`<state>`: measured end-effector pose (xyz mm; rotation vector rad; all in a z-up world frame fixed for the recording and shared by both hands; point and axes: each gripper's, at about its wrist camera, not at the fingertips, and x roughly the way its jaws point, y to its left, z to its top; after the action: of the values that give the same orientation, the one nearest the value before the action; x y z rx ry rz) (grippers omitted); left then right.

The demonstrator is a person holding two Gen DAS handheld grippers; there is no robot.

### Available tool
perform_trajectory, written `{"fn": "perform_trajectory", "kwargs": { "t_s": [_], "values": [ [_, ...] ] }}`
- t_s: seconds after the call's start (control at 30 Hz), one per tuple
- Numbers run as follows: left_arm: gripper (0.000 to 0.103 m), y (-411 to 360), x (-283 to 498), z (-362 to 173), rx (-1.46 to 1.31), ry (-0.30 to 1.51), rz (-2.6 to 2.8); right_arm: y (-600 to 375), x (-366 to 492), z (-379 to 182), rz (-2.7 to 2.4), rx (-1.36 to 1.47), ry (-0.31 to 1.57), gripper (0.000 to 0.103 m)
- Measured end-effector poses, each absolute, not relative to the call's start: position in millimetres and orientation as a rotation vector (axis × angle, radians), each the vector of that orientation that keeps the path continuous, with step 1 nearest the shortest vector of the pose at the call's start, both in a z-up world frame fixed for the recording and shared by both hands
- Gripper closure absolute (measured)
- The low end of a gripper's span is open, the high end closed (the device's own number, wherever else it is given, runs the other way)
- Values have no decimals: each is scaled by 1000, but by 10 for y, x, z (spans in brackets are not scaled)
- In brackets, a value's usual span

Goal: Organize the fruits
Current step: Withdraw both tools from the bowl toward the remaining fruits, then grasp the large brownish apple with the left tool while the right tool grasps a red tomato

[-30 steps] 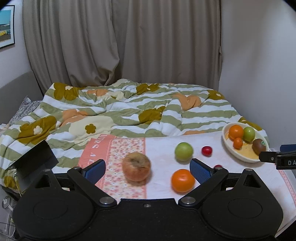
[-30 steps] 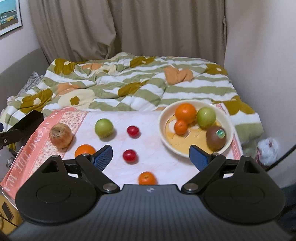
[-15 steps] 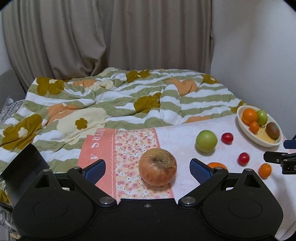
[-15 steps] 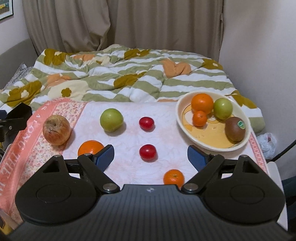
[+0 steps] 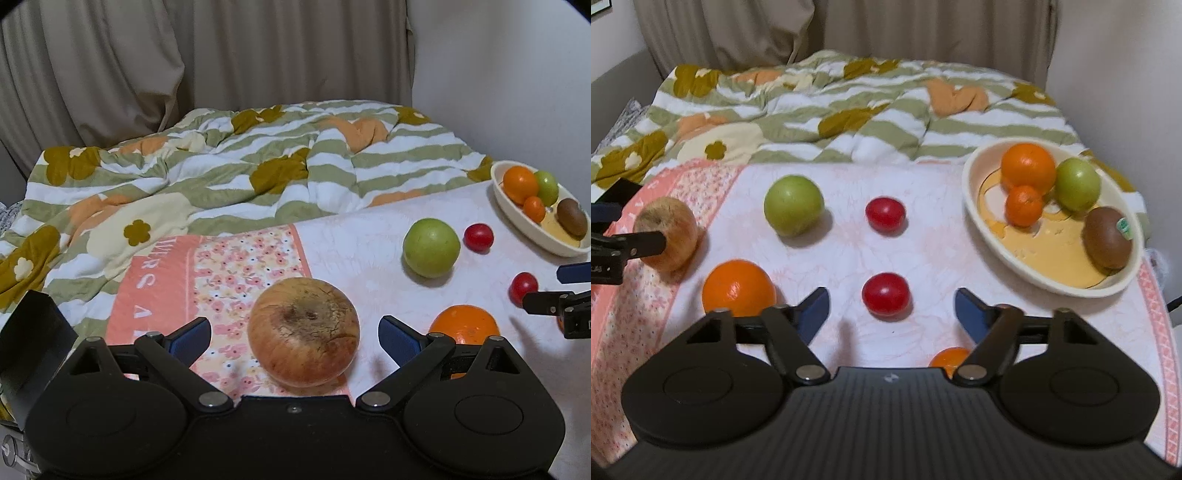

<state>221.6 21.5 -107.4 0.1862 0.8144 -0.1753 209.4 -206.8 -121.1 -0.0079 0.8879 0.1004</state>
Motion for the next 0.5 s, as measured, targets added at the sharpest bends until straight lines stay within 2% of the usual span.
{"fn": "perform_trajectory", "kwargs": {
  "t_s": [0.17, 0.27, 0.33, 0.5],
  "values": [
    [6, 151, 2288, -1184, 198, 833, -162, -2056, 2182, -1310, 126, -24, 911, 24],
    [13, 135, 2329, -1235, 199, 842, -152, -2056, 2214, -1337, 136, -34, 916, 24],
    [22, 127, 2352, -1268, 204, 851, -142, -2055, 2236, -1345, 141, -40, 920, 25],
    [25, 122, 2358, -1279, 189, 862, -140, -2055, 2270, -1369, 148, -48, 927, 29]
  ]
}}
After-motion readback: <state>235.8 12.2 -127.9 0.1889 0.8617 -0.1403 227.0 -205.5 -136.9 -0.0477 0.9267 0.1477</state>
